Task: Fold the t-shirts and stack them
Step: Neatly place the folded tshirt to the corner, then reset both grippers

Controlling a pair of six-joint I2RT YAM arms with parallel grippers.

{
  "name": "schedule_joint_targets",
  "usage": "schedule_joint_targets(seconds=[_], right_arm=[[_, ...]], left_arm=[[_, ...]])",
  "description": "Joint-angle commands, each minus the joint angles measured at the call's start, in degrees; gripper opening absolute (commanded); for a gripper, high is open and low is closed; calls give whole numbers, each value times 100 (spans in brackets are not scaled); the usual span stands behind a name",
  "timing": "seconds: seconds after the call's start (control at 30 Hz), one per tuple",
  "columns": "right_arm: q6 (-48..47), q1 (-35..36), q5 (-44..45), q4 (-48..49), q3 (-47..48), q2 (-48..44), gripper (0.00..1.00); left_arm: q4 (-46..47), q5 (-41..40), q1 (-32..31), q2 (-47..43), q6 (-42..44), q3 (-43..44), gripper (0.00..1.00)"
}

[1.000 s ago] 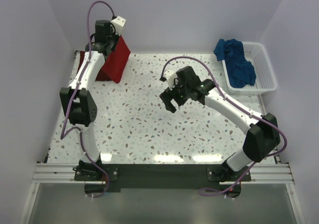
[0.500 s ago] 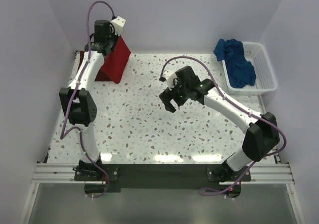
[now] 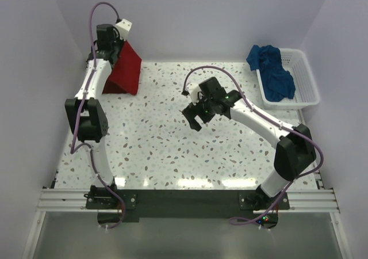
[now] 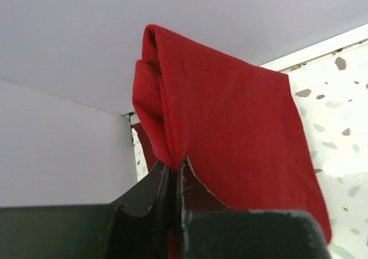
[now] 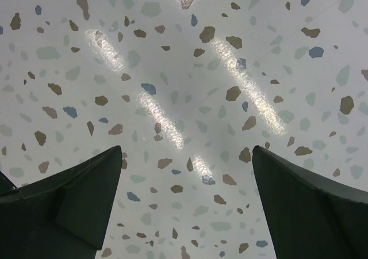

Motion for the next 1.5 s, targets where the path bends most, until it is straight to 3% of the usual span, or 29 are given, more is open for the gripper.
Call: schedule_joint_targets(seconds=[0.0,0.77,0.9,0.93,1.0,1.07,1.23,1.27,1.3,1.37,1.47], right_arm=[[-77,-23,-50,-51,308,99,99],[-95,-24,-68,-376,677,609,99],[-95,-24,-59,-403,677,626,99],[-86,-23,-59,-403,686,618,99],[-51,-32,-59,-438,712,591,99],[-16,-23,-42,-464,747,504,99],[160,-128,-15,-368,485,-31,99],[186,-146,-33,-359,431,-129,99],[204,-181,-41,-306,379,-217,99],[257,-304,-42,-254,238,-392,99],[310,-550,-94,-253,132,-691,99]], left_arm=[[843,184,239,198,298,111,0],[2750,202,1066,1094,659,-671,1],[2811,27,1128,1472,624,-479,20],[2855,-226,1136,1656,632,-365,35],[2935,-587,1172,1824,615,-15,55],[2472,-703,1250,1895,387,329,61],[1601,68,1330,879,-201,515,76],[1155,331,1321,675,-255,515,81],[898,569,1330,491,-299,515,93],[163,1272,1295,-46,-492,489,100],[-656,2046,1268,-687,-896,428,100]])
